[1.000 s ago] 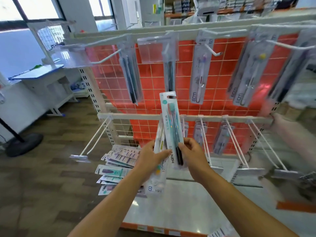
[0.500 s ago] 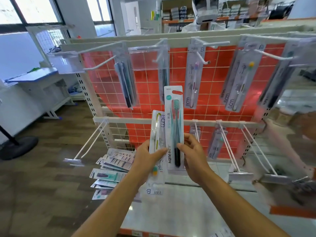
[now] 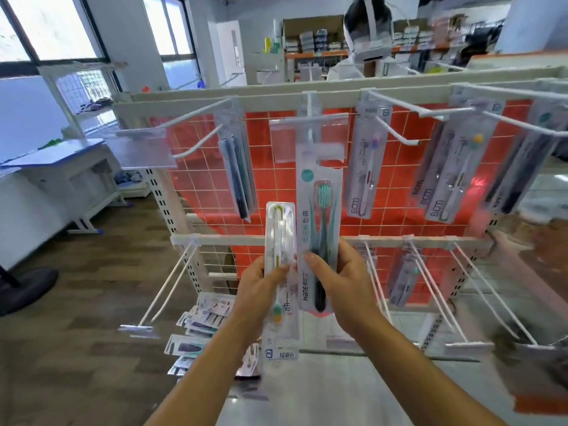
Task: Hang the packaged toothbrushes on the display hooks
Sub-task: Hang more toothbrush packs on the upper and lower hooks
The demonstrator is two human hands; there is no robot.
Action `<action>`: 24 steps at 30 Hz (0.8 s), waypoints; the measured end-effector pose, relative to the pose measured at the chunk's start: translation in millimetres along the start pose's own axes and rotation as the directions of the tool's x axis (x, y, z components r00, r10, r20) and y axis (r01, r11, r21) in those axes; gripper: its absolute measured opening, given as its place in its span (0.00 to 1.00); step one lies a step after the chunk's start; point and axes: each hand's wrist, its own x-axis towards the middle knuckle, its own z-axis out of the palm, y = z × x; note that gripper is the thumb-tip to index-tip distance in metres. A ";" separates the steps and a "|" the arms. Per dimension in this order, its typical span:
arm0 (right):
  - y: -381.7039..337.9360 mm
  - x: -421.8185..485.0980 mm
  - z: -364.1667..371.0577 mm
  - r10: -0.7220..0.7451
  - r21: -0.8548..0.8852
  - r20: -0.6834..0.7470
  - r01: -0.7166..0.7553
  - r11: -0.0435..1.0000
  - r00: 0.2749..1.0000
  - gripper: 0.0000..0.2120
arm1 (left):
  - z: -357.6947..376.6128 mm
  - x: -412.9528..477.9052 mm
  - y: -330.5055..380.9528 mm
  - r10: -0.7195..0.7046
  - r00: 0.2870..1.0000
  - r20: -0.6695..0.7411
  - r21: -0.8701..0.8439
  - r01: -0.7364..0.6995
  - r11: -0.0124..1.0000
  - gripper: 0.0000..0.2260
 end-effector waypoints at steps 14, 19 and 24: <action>-3.1 16.8 14.9 -0.085 -0.014 -0.065 0.084 0.996 0.994 0.11 | -17.6 34.1 10.1 -0.003 1.000 -0.014 0.078 0.005 0.997 0.05; 1.5 24.8 17.3 -0.071 -0.013 -0.098 0.070 0.997 0.993 0.08 | -20.2 41.0 9.9 -0.034 0.999 -0.015 0.082 0.035 0.996 0.05; 11.3 40.5 21.4 -0.046 -0.060 -0.140 0.038 0.997 0.989 0.10 | -25.8 50.8 9.6 -0.057 0.998 0.006 0.065 0.056 0.996 0.06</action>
